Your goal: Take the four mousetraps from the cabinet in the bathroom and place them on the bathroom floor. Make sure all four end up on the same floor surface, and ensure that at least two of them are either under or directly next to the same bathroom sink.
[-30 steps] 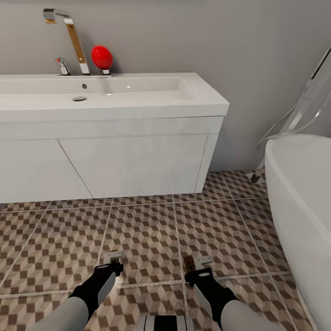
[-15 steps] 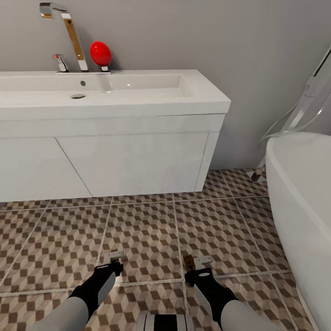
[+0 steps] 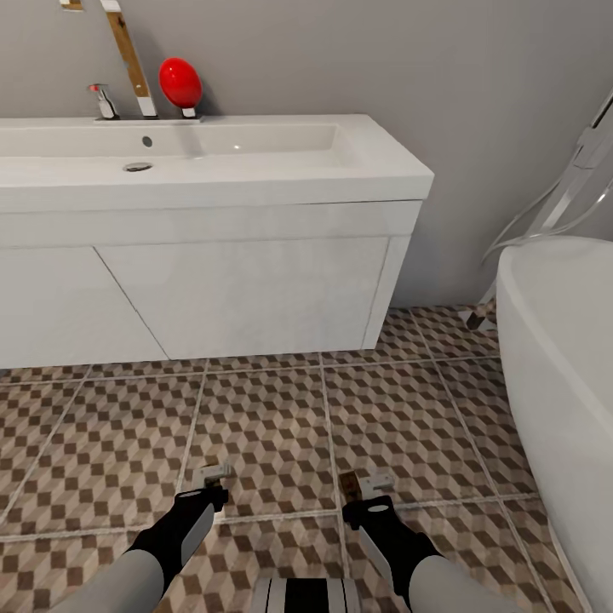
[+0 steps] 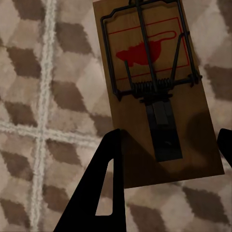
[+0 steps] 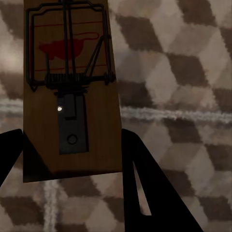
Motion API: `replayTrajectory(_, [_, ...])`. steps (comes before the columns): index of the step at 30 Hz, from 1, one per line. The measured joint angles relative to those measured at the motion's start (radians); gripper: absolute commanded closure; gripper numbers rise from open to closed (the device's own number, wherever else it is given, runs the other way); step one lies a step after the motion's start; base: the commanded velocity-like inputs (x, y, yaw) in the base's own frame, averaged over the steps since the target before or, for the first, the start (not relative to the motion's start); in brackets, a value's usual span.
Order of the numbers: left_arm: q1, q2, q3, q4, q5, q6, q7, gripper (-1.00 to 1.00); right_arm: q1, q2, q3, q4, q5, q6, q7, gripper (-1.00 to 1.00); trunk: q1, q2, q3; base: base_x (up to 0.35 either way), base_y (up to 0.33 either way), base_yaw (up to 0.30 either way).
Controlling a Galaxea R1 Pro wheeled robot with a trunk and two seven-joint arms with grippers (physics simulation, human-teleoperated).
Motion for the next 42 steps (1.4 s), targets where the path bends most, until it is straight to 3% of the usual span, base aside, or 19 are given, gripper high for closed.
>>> replayTrajectory(9, [0.0, 0.0, 0.0, 0.0, 0.0, -0.001, 0.0, 1.0, 0.0, 0.0, 0.0, 0.0, 0.0, 0.0, 0.0, 1.0, 0.0, 0.0, 0.0, 0.0, 0.0, 0.0])
replayTrajectory(20, [0.0, -0.001, -0.001, 0.0, 0.001, -0.001, 0.0, 1.0, 0.0, 0.0, 0.0, 0.0, 0.0, -0.007, 0.0, 1.0, 0.005, -0.003, -0.042, 0.0, 0.0, 0.0])
replayTrajectory(35, [0.0, 0.0, 0.0, 0.0, 0.002, -0.001, 0.0, 1.0, 0.0, 0.0, 0.0, 0.0, 0.0, -0.032, 0.002, 1.0, 0.005, -0.003, -0.043, 0.0, 0.0, 0.0])
replayTrajectory(42, [0.0, -0.001, 0.0, 0.0, 0.003, -0.001, 0.0, 1.0, 0.0, 0.0, 0.0, 0.0, 0.0, -0.032, 0.001, 1.0, 0.008, -0.004, -0.07, 0.0, 0.0, 0.0])
